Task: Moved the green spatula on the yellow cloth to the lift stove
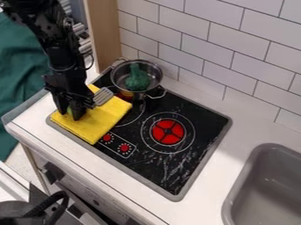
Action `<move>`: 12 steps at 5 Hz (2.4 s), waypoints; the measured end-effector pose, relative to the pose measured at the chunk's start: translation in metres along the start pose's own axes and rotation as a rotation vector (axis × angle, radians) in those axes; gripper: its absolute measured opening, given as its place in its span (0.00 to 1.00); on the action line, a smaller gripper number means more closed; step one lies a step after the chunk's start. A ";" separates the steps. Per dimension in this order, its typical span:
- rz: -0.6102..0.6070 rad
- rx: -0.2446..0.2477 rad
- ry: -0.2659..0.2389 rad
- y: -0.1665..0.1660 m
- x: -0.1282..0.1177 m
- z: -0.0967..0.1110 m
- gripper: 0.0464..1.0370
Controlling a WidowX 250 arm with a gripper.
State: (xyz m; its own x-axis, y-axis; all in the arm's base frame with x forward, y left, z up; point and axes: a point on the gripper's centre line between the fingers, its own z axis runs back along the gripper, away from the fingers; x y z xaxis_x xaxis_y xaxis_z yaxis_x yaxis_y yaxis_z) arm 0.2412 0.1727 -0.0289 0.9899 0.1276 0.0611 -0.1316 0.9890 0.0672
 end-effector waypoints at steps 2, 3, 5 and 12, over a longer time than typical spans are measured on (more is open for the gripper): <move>0.059 0.040 -0.100 -0.009 -0.015 0.061 0.35; 0.069 0.030 -0.077 -0.026 -0.031 0.066 0.35; 0.139 0.019 0.013 -0.083 -0.080 0.049 0.35; -0.275 -0.004 0.144 -0.176 -0.034 0.011 0.35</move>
State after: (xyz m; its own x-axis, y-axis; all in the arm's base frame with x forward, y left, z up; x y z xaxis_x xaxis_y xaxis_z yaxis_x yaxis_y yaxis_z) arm 0.2303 -0.0065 -0.0322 0.9856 -0.1356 -0.1008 0.1418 0.9882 0.0573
